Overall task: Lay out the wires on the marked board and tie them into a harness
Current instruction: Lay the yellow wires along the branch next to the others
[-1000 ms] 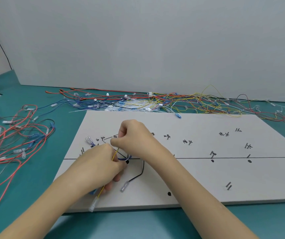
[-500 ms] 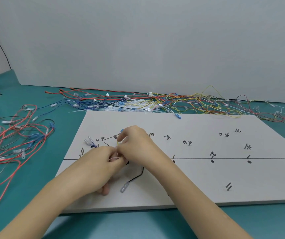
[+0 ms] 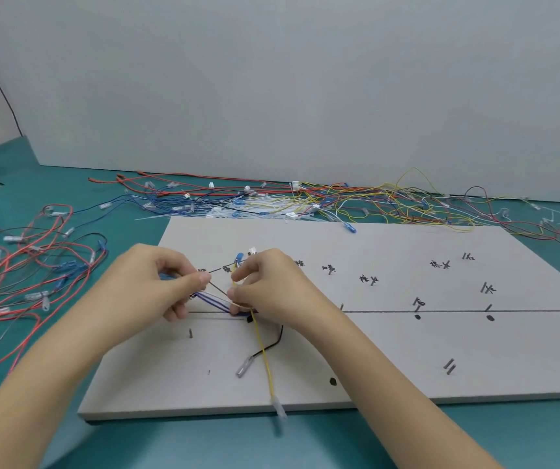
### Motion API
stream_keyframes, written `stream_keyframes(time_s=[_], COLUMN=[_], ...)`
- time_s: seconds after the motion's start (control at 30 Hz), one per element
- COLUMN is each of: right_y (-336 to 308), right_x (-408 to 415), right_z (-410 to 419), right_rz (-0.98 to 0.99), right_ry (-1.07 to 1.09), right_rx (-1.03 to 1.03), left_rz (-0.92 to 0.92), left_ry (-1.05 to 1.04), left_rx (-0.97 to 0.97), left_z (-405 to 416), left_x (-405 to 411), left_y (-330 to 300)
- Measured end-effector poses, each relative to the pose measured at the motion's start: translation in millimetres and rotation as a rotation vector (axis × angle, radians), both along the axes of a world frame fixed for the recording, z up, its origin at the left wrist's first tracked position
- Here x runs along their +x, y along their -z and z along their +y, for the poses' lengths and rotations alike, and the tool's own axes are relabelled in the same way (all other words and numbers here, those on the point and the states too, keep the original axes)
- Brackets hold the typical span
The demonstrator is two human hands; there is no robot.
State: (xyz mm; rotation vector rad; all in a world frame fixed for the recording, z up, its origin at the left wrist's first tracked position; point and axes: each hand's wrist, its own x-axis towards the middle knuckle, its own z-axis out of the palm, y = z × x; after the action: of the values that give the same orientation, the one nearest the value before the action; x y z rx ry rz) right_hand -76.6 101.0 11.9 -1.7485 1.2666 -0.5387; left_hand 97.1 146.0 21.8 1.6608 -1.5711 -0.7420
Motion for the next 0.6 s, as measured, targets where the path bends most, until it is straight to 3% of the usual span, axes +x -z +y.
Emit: stream_keyframes(time_s=[0.23, 0.6], right_y=[2, 6], right_x=[-3, -3], right_z=[3, 5], right_rz=[0.027, 0.031], right_ry=[-0.025, 0.012], right_rx=[-0.024, -0.05], left_rz=[0.133, -0.054], left_ry=[0.047, 0.072], left_rx=[0.08, 0.042], left_z=[-4, -3], left_x=[16, 19], left_y=[2, 1])
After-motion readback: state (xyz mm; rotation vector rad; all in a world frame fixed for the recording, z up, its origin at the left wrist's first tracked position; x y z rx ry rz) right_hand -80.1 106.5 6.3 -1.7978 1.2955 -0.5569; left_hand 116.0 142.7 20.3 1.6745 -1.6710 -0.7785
